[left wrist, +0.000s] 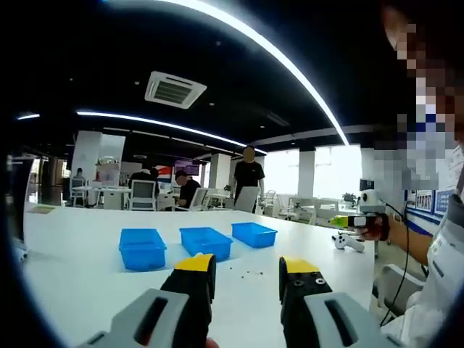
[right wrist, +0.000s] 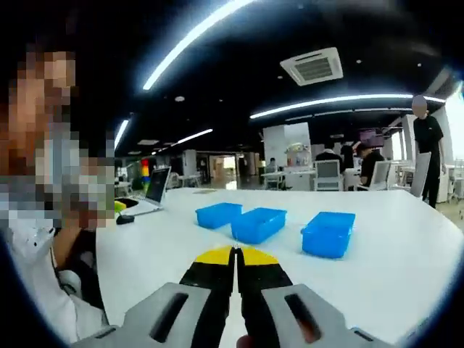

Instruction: Pick up the resistors one by one and place each resistor into its matching bin, sorting the parts by color and model until every resistor is separated into the correct bin for its type

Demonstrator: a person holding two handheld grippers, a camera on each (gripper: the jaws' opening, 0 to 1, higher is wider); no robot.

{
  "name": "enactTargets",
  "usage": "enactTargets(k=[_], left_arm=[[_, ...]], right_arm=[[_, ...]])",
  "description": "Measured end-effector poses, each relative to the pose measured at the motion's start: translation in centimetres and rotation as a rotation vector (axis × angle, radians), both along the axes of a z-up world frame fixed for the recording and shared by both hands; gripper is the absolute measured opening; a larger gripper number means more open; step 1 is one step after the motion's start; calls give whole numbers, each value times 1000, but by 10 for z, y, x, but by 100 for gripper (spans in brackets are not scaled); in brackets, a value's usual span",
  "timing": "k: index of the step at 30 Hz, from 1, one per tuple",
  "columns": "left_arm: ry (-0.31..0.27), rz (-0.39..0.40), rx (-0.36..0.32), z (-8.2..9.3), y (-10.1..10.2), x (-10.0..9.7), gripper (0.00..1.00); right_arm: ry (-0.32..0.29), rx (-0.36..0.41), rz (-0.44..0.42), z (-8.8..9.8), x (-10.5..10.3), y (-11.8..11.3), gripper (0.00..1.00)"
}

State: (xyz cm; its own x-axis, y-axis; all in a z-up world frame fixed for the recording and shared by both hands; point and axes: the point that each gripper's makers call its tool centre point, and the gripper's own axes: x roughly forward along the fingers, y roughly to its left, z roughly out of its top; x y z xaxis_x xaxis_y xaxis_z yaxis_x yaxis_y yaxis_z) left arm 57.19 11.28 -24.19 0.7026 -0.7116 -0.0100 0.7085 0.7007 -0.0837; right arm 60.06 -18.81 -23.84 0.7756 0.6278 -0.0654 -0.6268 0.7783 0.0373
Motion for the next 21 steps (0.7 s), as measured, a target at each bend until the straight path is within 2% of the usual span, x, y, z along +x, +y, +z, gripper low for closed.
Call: enactTargets(k=[4, 11, 13, 21], left_arm=[[-1, 0, 0, 0, 0, 0, 37], [-5, 1, -2, 2, 2, -1, 37], [-6, 2, -3, 3, 3, -2, 37], [-11, 0, -3, 4, 2, -3, 37]], right_arm=[[-13, -22, -26, 8, 24, -2, 5], [25, -41, -75, 7, 80, -7, 5], [54, -32, -87, 5, 103, -9, 5], [89, -93, -162, -3, 186, -23, 5]])
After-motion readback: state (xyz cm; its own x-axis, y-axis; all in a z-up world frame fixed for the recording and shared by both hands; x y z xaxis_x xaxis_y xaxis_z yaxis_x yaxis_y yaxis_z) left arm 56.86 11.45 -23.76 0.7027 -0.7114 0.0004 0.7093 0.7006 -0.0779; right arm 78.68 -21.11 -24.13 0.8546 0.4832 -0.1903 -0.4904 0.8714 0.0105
